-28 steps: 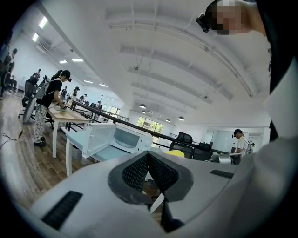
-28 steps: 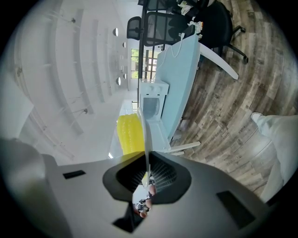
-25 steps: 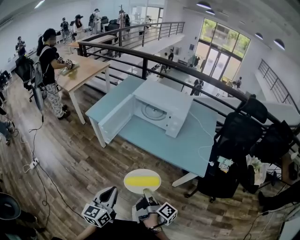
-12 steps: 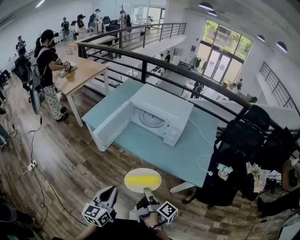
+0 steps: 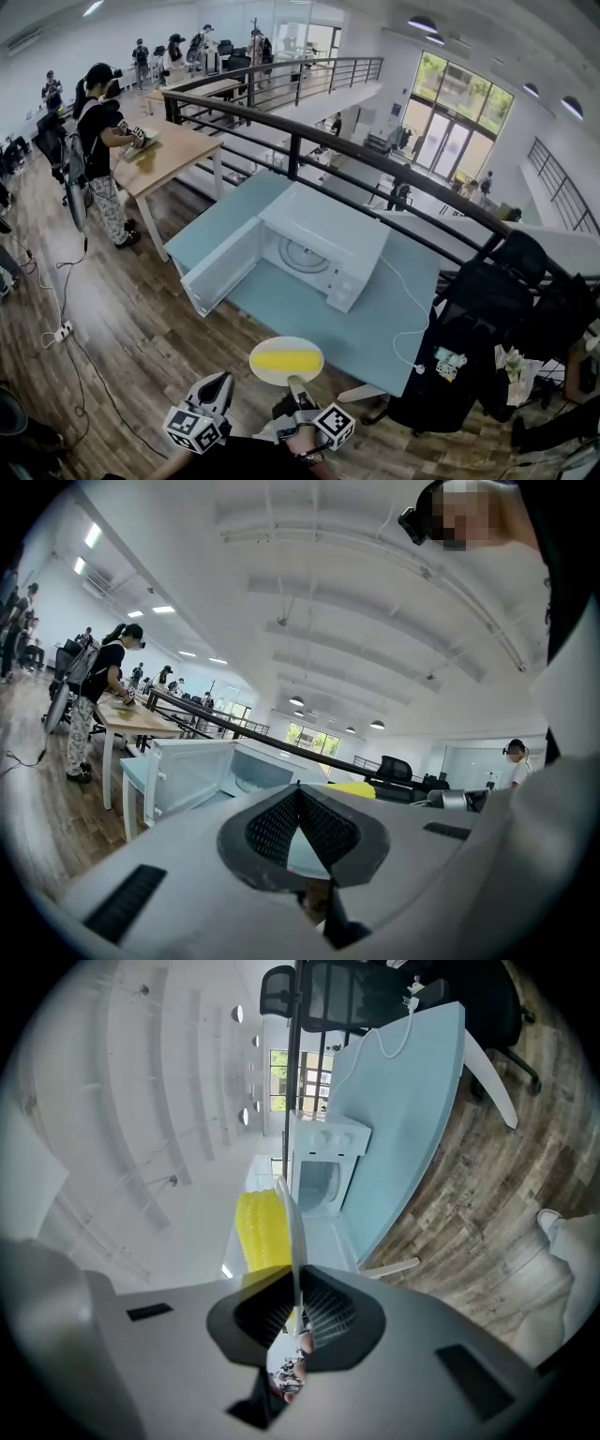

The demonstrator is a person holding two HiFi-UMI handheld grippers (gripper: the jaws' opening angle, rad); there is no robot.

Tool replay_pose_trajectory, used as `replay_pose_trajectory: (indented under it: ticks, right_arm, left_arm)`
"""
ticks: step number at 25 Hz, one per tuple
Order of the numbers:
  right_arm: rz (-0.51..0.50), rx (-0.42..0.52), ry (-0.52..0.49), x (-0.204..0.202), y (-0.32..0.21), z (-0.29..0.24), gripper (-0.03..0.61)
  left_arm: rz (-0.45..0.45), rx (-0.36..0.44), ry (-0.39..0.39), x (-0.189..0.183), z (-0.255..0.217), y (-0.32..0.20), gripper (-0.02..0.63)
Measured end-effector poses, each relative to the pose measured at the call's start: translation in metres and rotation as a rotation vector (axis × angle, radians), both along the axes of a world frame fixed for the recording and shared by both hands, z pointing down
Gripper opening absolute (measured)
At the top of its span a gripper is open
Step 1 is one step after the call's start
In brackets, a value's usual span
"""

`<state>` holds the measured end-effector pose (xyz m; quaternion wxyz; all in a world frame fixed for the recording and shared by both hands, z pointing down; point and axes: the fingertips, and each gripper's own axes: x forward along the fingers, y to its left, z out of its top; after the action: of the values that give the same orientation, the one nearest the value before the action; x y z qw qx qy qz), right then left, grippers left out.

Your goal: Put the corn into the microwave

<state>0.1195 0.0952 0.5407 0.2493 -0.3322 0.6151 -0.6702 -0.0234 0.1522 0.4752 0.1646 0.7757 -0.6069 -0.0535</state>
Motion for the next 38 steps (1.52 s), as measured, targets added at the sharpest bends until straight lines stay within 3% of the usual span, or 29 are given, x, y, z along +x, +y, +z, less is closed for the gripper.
replay_pose_trajectory:
  ticks: [17, 38]
  right_arm:
    - [0.026, 0.01, -0.001, 0.023, -0.032, 0.002, 0.025]
    - [0.065, -0.042, 0.024, 0.03, -0.056, 0.019, 0.025]
  left_arm:
    - [0.021, -0.011, 0.011, 0.021, 0.004, -0.035, 0.002]
    - [0.077, -0.041, 0.021, 0.028, 0.017, -0.077, 0.002]
